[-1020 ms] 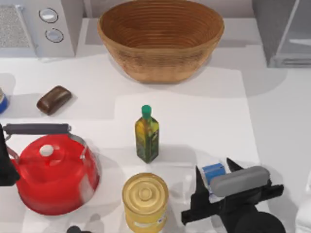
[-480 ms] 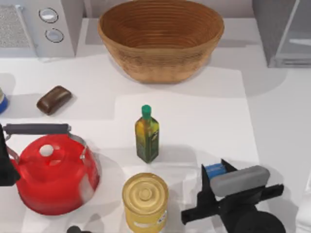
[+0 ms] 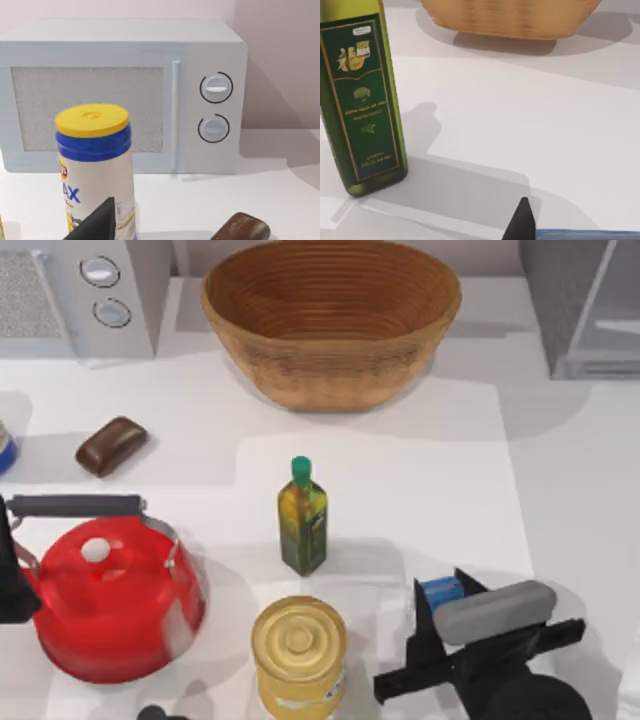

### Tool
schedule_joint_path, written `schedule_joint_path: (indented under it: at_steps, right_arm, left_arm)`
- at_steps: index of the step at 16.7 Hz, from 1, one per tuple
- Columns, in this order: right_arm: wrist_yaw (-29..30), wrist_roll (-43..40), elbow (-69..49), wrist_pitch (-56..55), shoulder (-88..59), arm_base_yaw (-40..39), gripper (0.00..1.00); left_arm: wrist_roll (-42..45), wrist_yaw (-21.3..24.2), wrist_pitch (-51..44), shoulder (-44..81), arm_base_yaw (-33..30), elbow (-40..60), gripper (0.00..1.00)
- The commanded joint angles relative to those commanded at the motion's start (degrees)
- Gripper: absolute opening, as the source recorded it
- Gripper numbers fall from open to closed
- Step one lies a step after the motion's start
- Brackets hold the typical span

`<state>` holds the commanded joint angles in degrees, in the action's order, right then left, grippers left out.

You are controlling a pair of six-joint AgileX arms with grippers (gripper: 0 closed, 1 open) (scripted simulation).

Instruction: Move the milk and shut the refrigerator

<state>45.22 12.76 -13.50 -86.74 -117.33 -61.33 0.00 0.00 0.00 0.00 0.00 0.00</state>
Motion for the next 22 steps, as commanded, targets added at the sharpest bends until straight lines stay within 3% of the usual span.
schedule_joint_path:
  at_steps: [6, 11, 17, 22]
  right_arm:
    - [-4.18, -0.24, 3.29, 4.79, 10.43, 0.91, 0.0]
    - [-0.06, 0.16, 0.2, 12.7, 13.24, 0.08, 0.0]
    - [0.31, 0.24, -0.02, 13.33, 13.18, 0.11, 0.0]
    - [-6.45, -1.75, -1.87, 14.36, 15.84, 8.0, 0.0]
  left_arm:
    - [0.0, 0.0, 0.0, 0.0, 0.0, 0.0, 1.0]
    - [0.0, 0.0, 0.0, 0.0, 0.0, 0.0, 1.0]
    - [0.0, 0.0, 0.0, 0.0, 0.0, 0.0, 1.0]
    - [0.0, 0.0, 0.0, 0.0, 0.0, 0.0, 1.0]
